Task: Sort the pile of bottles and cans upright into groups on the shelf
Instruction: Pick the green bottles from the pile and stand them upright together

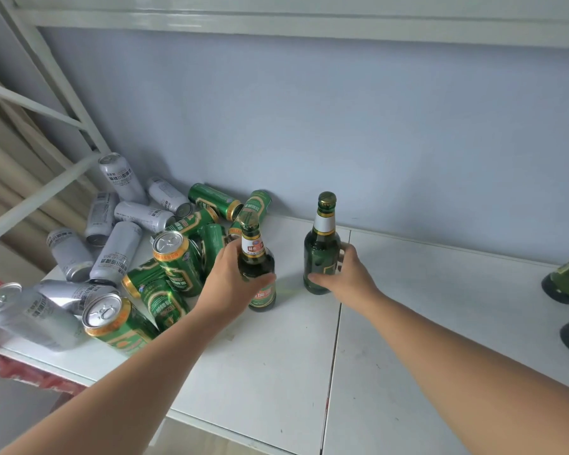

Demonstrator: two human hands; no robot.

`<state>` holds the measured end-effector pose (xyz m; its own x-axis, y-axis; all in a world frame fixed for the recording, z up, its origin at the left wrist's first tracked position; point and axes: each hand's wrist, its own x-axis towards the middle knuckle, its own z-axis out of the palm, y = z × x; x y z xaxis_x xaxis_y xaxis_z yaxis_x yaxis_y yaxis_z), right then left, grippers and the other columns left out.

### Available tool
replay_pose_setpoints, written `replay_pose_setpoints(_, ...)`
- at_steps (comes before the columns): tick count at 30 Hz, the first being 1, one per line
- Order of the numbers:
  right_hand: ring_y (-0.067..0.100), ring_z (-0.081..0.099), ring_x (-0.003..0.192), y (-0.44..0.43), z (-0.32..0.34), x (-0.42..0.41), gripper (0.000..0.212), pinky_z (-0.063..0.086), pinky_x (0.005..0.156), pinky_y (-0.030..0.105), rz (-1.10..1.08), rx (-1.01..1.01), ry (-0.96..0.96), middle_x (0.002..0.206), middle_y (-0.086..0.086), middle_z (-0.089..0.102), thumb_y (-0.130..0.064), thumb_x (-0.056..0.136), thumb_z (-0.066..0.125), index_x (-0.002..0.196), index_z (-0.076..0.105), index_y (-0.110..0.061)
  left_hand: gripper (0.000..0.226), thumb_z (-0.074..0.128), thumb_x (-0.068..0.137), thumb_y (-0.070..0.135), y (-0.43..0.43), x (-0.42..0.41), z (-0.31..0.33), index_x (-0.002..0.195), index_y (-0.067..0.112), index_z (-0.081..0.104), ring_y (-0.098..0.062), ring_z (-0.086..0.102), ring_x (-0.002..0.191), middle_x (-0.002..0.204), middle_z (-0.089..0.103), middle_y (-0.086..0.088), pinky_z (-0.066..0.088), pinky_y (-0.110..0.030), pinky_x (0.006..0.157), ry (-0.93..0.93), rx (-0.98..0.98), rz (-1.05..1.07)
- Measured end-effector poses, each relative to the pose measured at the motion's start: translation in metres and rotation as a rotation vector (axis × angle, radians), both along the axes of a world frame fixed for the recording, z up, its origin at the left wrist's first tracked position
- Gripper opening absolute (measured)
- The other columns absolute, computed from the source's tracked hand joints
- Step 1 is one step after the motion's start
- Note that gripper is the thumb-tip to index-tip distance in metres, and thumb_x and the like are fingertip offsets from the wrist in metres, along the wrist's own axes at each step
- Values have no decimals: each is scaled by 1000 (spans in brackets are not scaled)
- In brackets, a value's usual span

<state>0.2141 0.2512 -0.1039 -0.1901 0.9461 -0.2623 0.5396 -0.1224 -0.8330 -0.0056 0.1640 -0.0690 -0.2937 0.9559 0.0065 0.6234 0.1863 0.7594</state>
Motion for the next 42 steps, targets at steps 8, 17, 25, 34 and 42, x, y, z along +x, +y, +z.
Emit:
replay_pose_setpoints(8,20,62,101,-5,-33,-10,72,43,77,30,-99,32,21,111,-9,60,-34,74,88,130,44,-20,79,87,76,30,-1,2,-18,142,22,45,-9,58,104,116,59,13,42,-24,87,-69,-42,47)
replay_pose_setpoints(17,23,60,91,-2,-28,-25,57,42,72,29,-197,109,5,101,-4,61,-31,74,88,111,47,-20,68,90,72,31,-2,1,-24,130,24,56,-6,63,94,108,66,13,47,-24,79,-90,-67,111)
replay_pose_setpoints(25,21,62,97,-15,-18,16,65,54,83,36,-242,127,26,107,-4,65,-39,71,88,120,51,-17,62,90,71,32,1,26,-12,124,26,60,2,63,96,108,70,14,46,-19,75,-77,-46,61)
replay_pose_setpoints(34,18,64,93,-35,5,115,64,55,80,35,-280,171,-27,103,-8,65,-43,69,88,118,53,-21,56,89,72,32,7,102,6,119,29,60,4,61,94,102,69,16,42,-12,68,-70,-31,-99)
replay_pose_setpoints(42,13,66,93,-71,20,227,62,57,82,35,-262,186,-73,101,-13,68,-47,65,87,115,55,-28,54,89,70,31,-4,193,24,118,31,64,6,61,92,101,70,19,44,-15,68,-59,-21,-214)
